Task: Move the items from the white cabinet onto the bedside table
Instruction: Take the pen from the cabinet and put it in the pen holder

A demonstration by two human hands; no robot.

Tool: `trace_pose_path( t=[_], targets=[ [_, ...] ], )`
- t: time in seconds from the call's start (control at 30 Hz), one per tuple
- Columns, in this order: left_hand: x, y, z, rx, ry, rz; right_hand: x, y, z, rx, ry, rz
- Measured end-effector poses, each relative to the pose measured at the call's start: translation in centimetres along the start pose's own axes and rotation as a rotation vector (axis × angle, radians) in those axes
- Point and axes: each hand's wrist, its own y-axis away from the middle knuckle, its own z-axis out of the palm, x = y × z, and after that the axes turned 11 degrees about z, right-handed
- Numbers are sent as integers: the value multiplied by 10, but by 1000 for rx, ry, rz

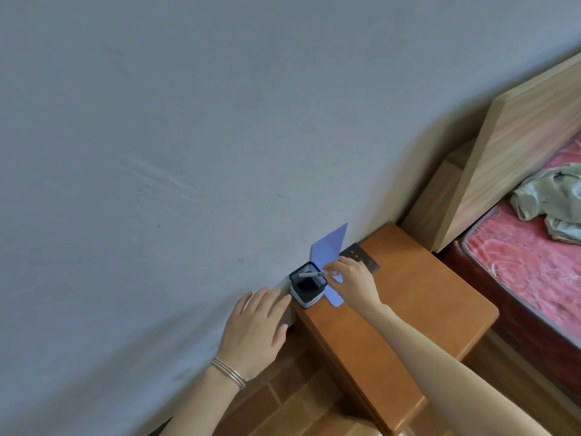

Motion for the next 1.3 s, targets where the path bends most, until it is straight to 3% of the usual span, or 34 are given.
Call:
trace_pose_path(
  t=[0.2,0.4,0.57,0.67,0.83,1.0,1.13,1.3],
  targets=[
    [-20,-12,37,-53,-1,-29,17,-21,56,-98,-41,113],
    [-17,-30,21,-79,-13,-31,18,-24,45,-322,-80,195],
    [-5,-56,-36,-48,-48,-8,7,-11,-27,-337,138,13],
    [8,-84,-90,39,-28,31,-8,-5,-100,-246,155,5],
    [49,-138,-188,207,-21,177,-39,20,-233,61,249,-87],
    [102,-161,-237,346,-2,343,-35,80,-319,262,384,-108],
    [149,-167,-235,291,61,535,-23,149,-343,330,512,55],
    [216,-161,-211,140,132,855,-19,256,-340,340,593,444]
  ],
)
